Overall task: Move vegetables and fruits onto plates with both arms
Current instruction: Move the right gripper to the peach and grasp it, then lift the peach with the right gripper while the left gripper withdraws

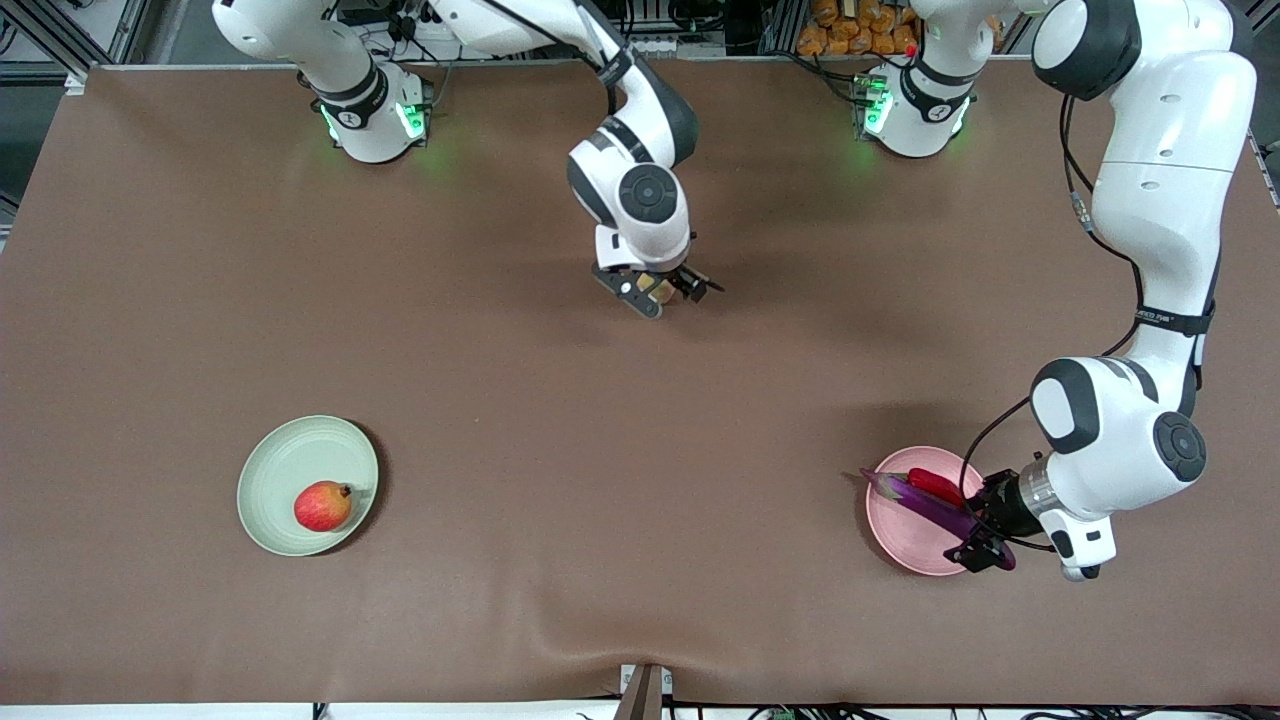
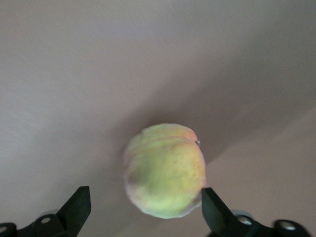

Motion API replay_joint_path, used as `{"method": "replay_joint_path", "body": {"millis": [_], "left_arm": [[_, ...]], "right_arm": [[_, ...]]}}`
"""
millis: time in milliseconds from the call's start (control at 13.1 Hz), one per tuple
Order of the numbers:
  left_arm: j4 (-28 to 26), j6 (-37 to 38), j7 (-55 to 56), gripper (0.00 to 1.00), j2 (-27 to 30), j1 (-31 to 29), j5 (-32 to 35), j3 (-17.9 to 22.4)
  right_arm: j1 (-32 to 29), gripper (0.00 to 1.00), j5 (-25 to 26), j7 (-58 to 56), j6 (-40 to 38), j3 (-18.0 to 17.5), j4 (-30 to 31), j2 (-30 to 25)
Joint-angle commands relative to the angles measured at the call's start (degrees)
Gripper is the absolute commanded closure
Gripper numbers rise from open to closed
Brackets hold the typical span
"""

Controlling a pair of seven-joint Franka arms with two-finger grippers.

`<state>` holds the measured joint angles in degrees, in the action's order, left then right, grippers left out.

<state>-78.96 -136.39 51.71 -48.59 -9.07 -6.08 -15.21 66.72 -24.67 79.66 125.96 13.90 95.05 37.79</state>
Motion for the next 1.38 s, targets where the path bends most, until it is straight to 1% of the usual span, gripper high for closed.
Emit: {"method": "replay_joint_path", "body": {"millis": [0, 153, 230, 306, 459, 536, 612, 689, 765, 842, 918, 1148, 1224, 1301], "left_arm": [[-0.2, 6.4, -0.3, 0.00, 3.9, 0.3, 1.0, -0.5], [-0.4, 8.3, -0.4, 0.00, 7.5, 0.5, 2.5, -0.6], [-0.5, 10.5, -0.4, 0.00, 9.6, 0.6, 5.0, -1.2], [-0.4, 14.4, -0.8, 0.00, 12.4, 0.8, 7.3, -1.7], [-0.5, 21.3, -1.9, 0.00, 18.2, 0.7, 8.7, -3.5], [-0.5, 24.6, -5.4, 0.00, 21.3, 0.5, 8.8, -3.9], [-0.4, 28.1, -12.5, 0.00, 24.2, 0.5, 8.7, -3.9], [-0.4, 30.8, -20.0, 0.00, 26.5, 0.4, 8.8, -3.9], [-0.4, 33.0, -24.7, 0.00, 28.7, 0.4, 8.9, -3.7], [-0.5, 35.5, -27.6, 0.00, 31.2, 0.1, 8.9, -3.8], [-0.5, 37.6, -30.1, 0.00, 33.5, -0.1, 8.8, -3.8], [-0.7, 43.2, -32.0, 0.00, 38.7, 0.0, 8.9, -3.7], [-1.2, 43.5, -32.4, 0.00, 40.8, 0.9, 8.7, -2.8], [-2.2, 44.6, -32.3, 0.00, 42.2, 2.7, 8.7, -1.8]], "right_arm": [[2.0, 0.00, 0.7, 2.1, 0.2, 1.0, 2.3, -0.5], [2.5, 0.00, 1.6, 2.7, 0.3, 1.1, 2.2, 0.1], [2.5, 0.00, 2.9, 2.8, 0.3, 1.1, 2.2, 0.2], [2.5, 0.03, 4.2, 2.8, 0.3, 1.1, 2.2, 0.4], [1.9, 0.29, 6.1, 2.8, 0.4, 1.2, 2.2, 1.1], [1.9, 0.42, 6.4, 2.8, 0.4, 1.2, 2.2, 1.1], [1.8, 0.56, 6.4, 2.7, 0.3, 1.3, 2.2, 1.1], [1.7, 0.68, 6.4, 2.8, 0.2, 1.4, 2.2, 1.1], [1.3, 0.77, 6.4, 2.8, -0.3, 1.9, 2.2, 0.7], [1.3, 0.81, 6.4, 2.8, -0.7, 2.8, 2.2, 0.4], [1.2, 0.82, 6.4, 2.6, -2.2, 4.0, 1.7, -0.2], [1.2, 0.82, 6.4, -1.2, -9.4, 8.8, -0.5, -2.6], [1.2, 0.82, 6.6, -4.2, -11.9, 10.6, -0.7, -3.1], [1.6, 0.82, 8.0, -8.4, -12.9, 13.3, -0.7, -3.5]]}}
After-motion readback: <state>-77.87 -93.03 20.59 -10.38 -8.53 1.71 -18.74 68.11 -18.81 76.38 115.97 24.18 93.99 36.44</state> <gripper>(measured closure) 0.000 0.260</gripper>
